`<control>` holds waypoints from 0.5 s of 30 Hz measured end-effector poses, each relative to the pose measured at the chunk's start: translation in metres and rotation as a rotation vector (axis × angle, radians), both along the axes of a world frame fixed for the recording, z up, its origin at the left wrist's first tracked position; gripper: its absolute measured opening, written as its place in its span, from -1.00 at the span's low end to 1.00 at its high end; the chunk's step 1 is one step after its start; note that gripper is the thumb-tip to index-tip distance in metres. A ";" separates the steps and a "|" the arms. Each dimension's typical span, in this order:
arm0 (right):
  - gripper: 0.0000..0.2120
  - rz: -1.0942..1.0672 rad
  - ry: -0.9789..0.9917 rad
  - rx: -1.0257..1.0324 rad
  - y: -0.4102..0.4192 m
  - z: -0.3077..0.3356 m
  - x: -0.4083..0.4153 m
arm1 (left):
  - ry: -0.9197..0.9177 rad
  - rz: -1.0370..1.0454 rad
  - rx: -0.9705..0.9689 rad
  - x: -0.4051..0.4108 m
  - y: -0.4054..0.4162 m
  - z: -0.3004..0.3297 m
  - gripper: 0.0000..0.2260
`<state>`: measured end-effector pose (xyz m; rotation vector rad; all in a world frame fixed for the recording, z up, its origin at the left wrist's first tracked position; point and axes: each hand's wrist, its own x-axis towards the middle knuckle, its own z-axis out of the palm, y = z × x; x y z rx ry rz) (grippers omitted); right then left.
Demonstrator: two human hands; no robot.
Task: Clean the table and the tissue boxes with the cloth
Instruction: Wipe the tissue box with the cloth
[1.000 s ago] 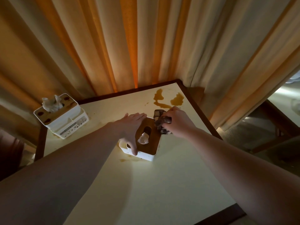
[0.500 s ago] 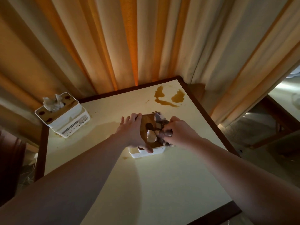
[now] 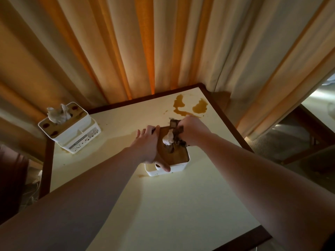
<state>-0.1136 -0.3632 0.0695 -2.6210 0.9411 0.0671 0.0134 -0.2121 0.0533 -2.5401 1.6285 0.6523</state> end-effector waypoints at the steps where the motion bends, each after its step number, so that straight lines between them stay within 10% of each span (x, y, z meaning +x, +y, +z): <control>1: -0.79 -0.003 0.006 0.000 -0.003 0.001 0.004 | -0.008 -0.004 0.003 0.000 0.000 0.001 0.52; 15: -0.91 0.098 0.124 0.107 0.038 0.013 -0.060 | 0.025 0.026 0.029 -0.005 -0.001 0.006 0.54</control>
